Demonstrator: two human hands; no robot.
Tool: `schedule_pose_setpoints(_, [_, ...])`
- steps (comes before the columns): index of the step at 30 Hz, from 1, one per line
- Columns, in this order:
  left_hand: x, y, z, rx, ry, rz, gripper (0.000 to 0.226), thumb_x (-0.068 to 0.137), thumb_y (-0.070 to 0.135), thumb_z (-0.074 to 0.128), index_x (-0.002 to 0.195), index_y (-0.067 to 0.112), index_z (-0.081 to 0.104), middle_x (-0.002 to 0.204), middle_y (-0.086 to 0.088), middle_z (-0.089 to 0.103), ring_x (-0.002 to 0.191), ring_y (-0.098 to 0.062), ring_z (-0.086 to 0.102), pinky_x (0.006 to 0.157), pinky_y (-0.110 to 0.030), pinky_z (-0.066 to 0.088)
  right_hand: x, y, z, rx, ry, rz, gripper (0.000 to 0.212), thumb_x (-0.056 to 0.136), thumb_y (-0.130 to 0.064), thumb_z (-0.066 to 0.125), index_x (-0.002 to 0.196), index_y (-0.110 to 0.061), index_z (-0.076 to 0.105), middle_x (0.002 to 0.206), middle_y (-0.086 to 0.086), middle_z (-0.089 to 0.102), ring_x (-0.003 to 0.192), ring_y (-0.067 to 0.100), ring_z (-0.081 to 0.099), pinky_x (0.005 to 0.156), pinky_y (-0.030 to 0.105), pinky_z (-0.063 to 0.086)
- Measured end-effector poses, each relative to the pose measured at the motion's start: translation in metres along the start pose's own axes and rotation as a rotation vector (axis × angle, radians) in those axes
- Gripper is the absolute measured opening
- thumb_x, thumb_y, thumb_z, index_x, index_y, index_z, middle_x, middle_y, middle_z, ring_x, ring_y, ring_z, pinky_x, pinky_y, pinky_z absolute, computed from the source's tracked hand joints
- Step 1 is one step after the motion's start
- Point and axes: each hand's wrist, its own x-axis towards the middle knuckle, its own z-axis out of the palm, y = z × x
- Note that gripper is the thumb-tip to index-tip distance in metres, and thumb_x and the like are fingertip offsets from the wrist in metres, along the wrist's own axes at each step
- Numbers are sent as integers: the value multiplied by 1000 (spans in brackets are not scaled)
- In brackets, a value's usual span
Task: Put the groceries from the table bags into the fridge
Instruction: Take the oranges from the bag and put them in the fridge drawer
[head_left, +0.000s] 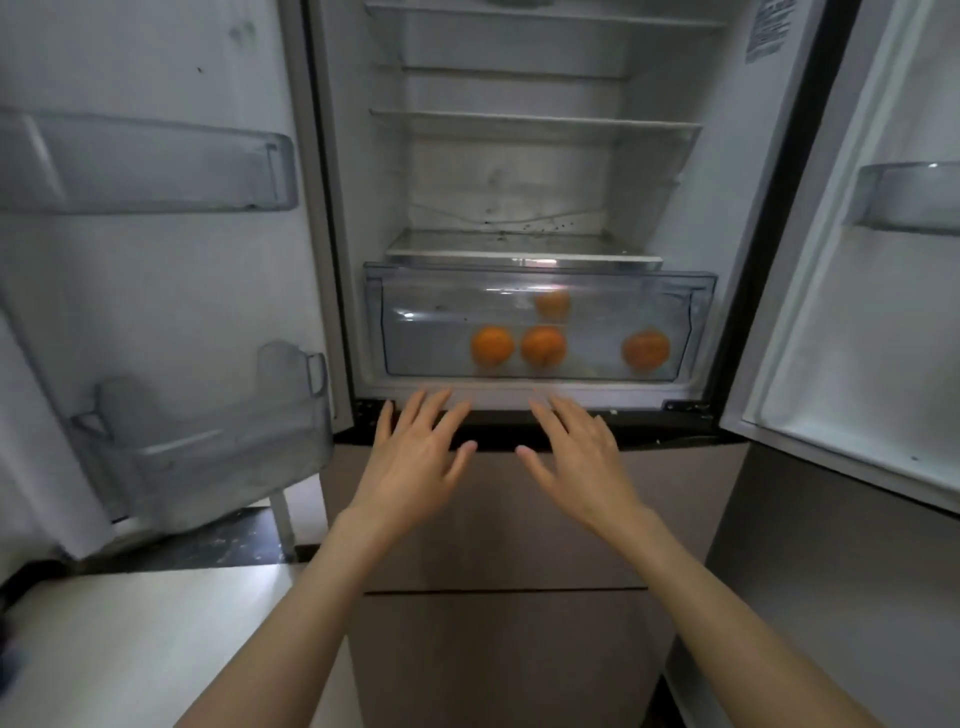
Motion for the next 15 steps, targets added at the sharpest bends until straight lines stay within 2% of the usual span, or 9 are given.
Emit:
schedule_pose_setpoints(3, [-61,4,8,-11,-72,-116,55,95,49,26,146,30,20,156,1,15,145,-19,5,116,-45,3,-44,-11,15,77,-117,-33,60,96,-45,37,148,-26,14,158,1,10,145,17,5,119,41,4])
schedule_pose_setpoints(6, [-132,10,11,-10,-154,-224,76,78,59,2,145,31,23,155,1,19,145,-20,8,115,-45,6,-95,-28,27,101,-229,-90,60,96,-46,35,149,-27,12,158,0,7,146,16,3,119,39,2])
schedule_pose_setpoints(9, [-202,12,7,-26,-185,-348,80,75,61,1,144,30,27,154,0,23,144,-22,13,115,-44,11,-143,-53,41,123,-306,-154,60,97,-45,34,149,-27,12,158,-1,8,146,16,4,118,40,3])
schedule_pose_setpoints(15, [-316,-6,-19,-8,-232,-592,84,72,64,-4,144,31,25,155,2,20,145,-21,10,115,-45,11,-203,-125,67,185,-466,-297,58,97,-42,35,149,-27,12,158,0,7,146,16,4,118,40,1])
